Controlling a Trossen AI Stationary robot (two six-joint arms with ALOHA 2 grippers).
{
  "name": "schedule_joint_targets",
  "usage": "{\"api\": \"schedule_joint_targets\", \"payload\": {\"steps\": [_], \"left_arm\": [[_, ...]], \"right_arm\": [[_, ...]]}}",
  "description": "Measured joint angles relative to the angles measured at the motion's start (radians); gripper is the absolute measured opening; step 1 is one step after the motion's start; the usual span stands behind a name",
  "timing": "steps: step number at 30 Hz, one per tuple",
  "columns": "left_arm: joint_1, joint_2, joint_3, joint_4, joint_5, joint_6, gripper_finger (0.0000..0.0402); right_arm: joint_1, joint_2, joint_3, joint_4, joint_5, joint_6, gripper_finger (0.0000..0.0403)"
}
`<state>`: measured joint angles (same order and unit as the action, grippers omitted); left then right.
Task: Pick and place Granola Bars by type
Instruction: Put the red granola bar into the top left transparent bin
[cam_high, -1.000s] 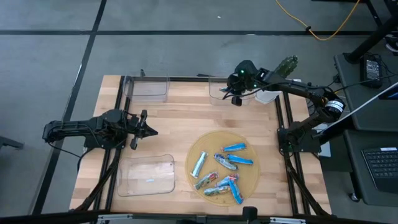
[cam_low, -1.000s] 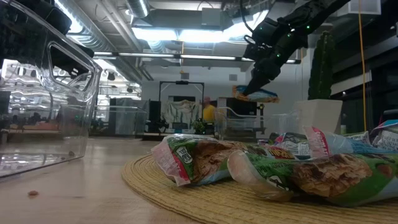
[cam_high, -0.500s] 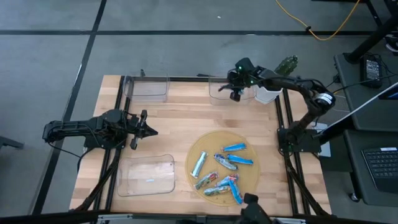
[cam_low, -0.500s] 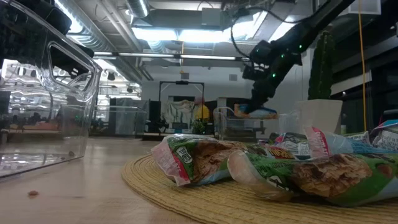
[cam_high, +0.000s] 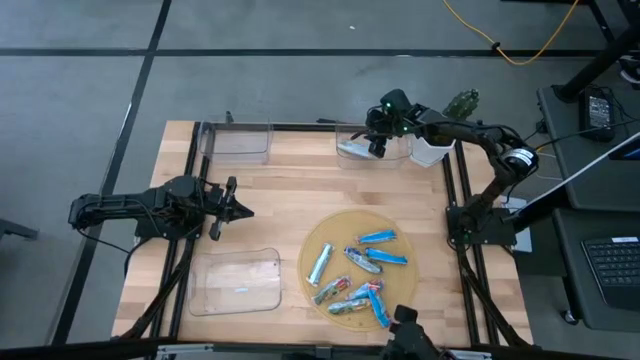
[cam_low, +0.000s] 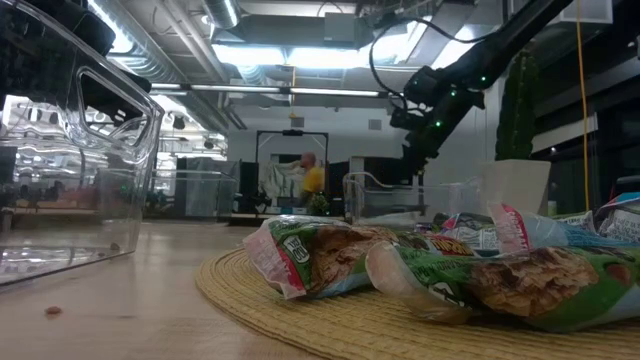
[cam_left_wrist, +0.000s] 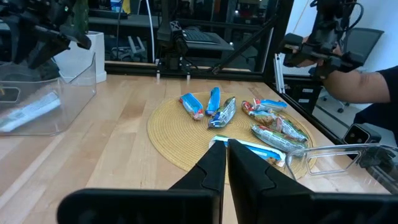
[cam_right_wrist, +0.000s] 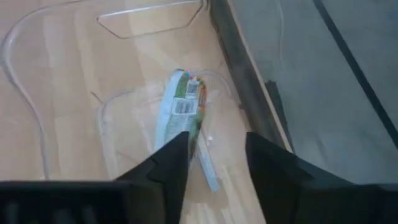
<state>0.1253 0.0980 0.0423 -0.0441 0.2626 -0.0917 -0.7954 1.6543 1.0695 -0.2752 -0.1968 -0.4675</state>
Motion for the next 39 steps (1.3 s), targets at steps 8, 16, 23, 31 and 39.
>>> {"api": "schedule_joint_targets", "payload": {"steps": [8,16,23,31,39], "left_arm": [[0.000,0.000,0.000,0.000,0.000,0.000,0.0008],[0.000,0.000,0.000,0.000,0.000,0.000,0.0013],[0.000,0.000,0.000,0.000,0.000,0.000,0.0009],[0.000,0.000,0.000,0.000,0.000,0.000,0.0008],[0.000,0.000,0.000,0.000,0.000,0.000,0.0013]], "right_arm": [[0.066,-0.053,0.000,-0.004,0.038,0.033,0.0196],[0.250,-0.168,0.000,0.002,0.038,0.020,0.0197],[0.453,-0.216,0.000,-0.001,0.038,0.020,0.0197],[0.731,-0.216,0.000,-0.049,0.038,0.036,0.0197],[0.922,-0.216,-0.017,-0.023,0.038,0.011,0.0197]]}}
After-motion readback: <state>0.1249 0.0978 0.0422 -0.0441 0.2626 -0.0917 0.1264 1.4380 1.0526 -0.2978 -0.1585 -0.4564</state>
